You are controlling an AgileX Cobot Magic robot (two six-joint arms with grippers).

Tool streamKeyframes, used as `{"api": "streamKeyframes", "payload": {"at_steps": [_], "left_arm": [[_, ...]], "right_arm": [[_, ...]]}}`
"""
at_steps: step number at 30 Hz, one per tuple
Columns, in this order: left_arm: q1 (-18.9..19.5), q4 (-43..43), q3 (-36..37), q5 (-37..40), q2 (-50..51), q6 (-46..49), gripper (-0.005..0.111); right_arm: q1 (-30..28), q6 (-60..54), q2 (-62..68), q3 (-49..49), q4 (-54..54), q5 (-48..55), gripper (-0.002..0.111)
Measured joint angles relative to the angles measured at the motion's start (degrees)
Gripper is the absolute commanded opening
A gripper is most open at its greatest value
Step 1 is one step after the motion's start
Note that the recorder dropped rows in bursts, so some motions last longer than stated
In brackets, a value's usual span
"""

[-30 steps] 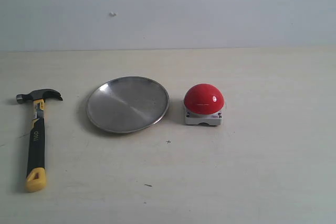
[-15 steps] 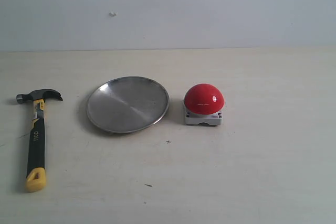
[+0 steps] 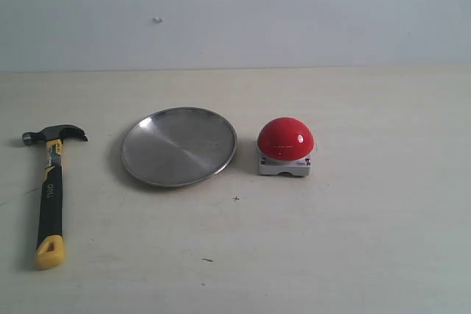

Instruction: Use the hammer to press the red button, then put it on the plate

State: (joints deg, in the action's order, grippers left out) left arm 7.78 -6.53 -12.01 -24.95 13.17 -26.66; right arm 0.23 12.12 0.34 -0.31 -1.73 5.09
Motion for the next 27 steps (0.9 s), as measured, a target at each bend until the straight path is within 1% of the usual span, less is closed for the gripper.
{"api": "streamKeyframes", "payload": {"at_steps": [3, 8, 15, 21, 23, 25, 27], "left_arm": [[0.00, 0.00, -8.18, 5.93, 11.08, 3.18, 0.000], [0.00, 0.08, -24.85, 20.67, 29.09, 8.71, 0.000], [0.00, 0.20, -50.93, 49.12, 50.62, 20.25, 0.000], [0.00, 2.11, -73.76, 76.77, 70.93, 23.05, 0.000], [0.00, 2.65, -79.98, 85.40, 77.38, 23.94, 0.000], [-0.40, 4.19, -85.79, 91.35, 83.56, 24.53, 0.000], [-1.80, 8.69, -90.58, 93.32, 89.49, 24.74, 0.000]], "right_arm": [[0.00, 0.00, 0.00, 0.00, 0.00, 0.00, 0.000], [0.00, 0.00, 0.00, 0.00, 0.00, 0.00, 0.000], [0.00, 0.00, 0.00, 0.00, 0.00, 0.00, 0.000], [0.00, 0.00, 0.00, 0.00, 0.00, 0.00, 0.000], [0.00, 0.00, 0.00, 0.00, 0.00, 0.00, 0.000], [0.00, 0.00, 0.00, 0.00, 0.00, 0.00, 0.000], [0.00, 0.00, 0.00, 0.00, 0.00, 0.00, 0.000]]}}
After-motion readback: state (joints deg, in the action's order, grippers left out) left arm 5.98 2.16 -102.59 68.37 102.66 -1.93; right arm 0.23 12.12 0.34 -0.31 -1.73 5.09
